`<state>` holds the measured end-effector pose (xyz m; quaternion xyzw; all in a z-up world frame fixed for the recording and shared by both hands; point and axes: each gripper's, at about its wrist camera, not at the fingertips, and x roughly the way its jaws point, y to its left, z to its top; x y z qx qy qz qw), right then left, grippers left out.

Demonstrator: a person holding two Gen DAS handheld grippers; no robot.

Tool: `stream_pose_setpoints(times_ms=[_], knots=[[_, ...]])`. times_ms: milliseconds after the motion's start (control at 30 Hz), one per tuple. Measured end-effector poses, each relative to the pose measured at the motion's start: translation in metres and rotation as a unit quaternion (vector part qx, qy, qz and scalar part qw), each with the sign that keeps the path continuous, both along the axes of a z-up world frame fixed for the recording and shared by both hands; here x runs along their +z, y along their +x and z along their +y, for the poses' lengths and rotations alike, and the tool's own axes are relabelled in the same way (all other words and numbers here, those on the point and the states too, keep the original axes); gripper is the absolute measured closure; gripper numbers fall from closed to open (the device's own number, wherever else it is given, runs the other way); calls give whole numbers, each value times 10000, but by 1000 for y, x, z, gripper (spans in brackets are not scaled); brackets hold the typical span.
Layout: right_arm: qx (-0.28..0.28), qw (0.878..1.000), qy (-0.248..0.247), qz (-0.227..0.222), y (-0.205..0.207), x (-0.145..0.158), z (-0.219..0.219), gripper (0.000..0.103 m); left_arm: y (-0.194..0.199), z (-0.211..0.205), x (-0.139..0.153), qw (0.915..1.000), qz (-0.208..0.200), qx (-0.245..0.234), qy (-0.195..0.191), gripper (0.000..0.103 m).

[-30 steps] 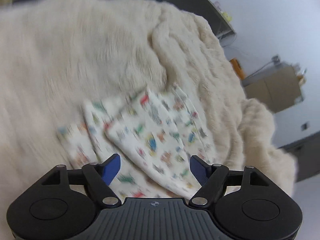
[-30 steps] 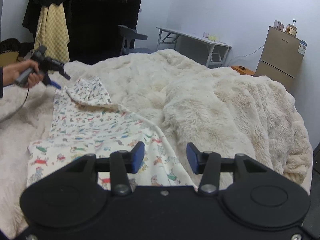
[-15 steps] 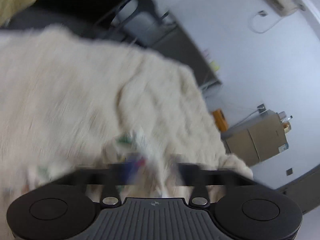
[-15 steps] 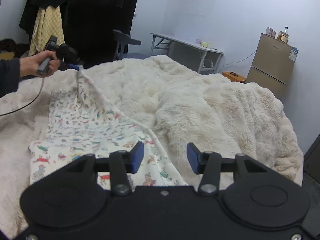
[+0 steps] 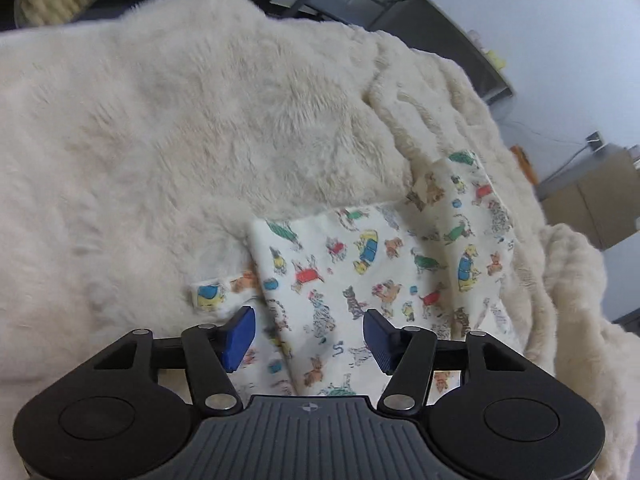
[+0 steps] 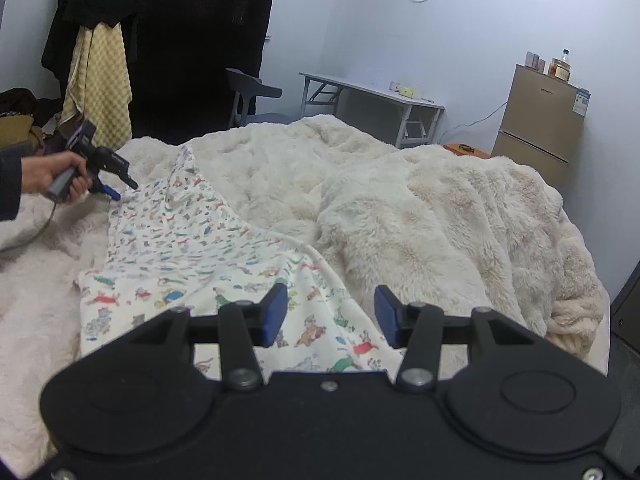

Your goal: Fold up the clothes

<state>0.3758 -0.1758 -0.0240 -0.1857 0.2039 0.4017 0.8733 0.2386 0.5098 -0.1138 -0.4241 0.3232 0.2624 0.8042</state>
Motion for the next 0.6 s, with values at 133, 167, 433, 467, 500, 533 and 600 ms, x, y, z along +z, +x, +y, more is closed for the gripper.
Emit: stream_pose_setpoints(times_ms=[133,167,433,467,500,533,600], knots=[[-103,9999,52,-30,-3,4,-7,56,-18,-12,26,9967,-560,244,530,103],[-115,9999,54,-25,-3,4,-9,56,-27,-15,36,9949,-723,342,614,103],[-165,9993,212,278,7,5,-17,55,-47,-24,25,9929,558,674,808,64],[-167,9984,320,437,8,6,-21,55,-53,-24,26,9925,563,762,773,63],[-169,9972,427,597,9,7,-25,54,-60,-27,27,9929,386,873,707,63],[-218,9950,572,783,9,7,-32,53,-63,-37,33,9946,193,749,692,63],[-440,9875,923,1201,7,6,-52,46,-67,-59,46,9966,-192,436,676,60]])
